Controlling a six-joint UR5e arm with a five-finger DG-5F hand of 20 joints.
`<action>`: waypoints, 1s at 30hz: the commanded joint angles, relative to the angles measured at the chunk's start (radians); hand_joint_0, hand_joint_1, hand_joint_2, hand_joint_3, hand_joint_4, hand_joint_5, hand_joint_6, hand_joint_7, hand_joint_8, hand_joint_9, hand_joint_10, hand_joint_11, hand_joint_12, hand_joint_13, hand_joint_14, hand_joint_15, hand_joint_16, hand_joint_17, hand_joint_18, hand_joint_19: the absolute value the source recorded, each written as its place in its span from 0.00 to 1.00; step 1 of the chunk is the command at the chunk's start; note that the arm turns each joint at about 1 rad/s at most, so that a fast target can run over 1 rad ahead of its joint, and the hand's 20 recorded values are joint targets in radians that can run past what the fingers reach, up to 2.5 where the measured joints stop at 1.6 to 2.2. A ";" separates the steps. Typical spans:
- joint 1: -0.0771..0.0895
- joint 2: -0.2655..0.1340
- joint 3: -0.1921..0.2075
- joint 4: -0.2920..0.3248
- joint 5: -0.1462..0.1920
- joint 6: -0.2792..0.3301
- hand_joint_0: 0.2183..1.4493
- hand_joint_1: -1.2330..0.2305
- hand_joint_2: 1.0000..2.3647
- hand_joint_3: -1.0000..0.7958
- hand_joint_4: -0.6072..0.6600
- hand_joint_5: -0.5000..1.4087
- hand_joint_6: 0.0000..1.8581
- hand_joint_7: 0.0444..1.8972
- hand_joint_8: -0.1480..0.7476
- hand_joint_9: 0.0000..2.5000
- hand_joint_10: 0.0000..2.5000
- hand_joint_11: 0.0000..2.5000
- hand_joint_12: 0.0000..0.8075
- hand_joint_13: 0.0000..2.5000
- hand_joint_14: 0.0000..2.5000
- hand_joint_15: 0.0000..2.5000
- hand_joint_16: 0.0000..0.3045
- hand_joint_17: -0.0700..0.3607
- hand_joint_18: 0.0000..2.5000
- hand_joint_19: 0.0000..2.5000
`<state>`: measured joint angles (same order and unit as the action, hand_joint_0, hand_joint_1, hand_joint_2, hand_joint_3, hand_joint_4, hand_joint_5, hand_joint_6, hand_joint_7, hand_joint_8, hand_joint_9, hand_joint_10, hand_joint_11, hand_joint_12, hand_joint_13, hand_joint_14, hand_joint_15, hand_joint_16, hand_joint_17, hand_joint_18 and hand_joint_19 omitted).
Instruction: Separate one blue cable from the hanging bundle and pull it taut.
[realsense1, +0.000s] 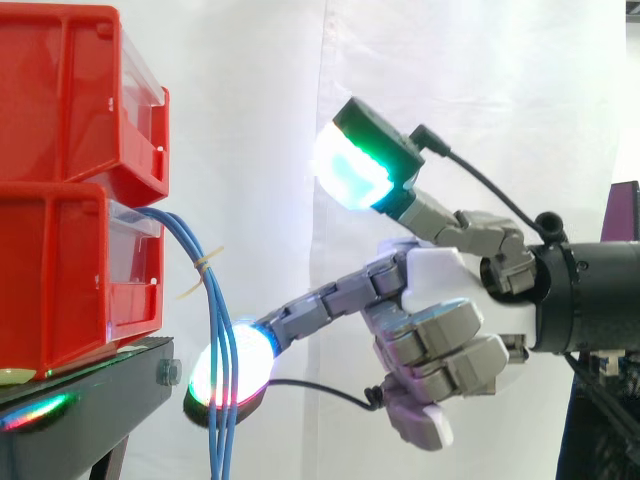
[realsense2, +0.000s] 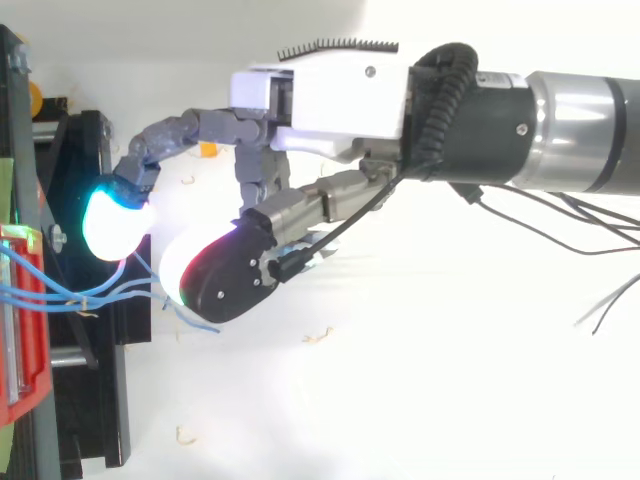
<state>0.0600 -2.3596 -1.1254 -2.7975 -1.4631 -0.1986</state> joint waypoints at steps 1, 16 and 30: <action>0.011 -0.009 0.001 0.027 0.024 0.002 0.07 0.54 0.00 0.28 0.73 0.16 0.27 0.36 0.57 0.68 0.01 0.58 0.61 0.72 0.00 0.58 0.33 0.69 0.80 0.17; 0.055 -0.009 0.015 0.018 0.090 0.041 0.07 0.53 0.00 0.28 0.81 0.18 0.27 0.47 0.57 0.68 0.01 0.58 0.61 0.71 0.00 0.59 0.33 0.69 0.78 0.18; 0.069 -0.007 0.053 -0.019 0.098 0.044 0.08 0.52 0.00 0.28 0.83 0.19 0.27 0.53 0.56 0.67 0.01 0.58 0.59 0.70 0.00 0.59 0.33 0.69 0.76 0.19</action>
<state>0.1270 -2.3673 -1.0875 -2.8027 -1.3628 -0.1563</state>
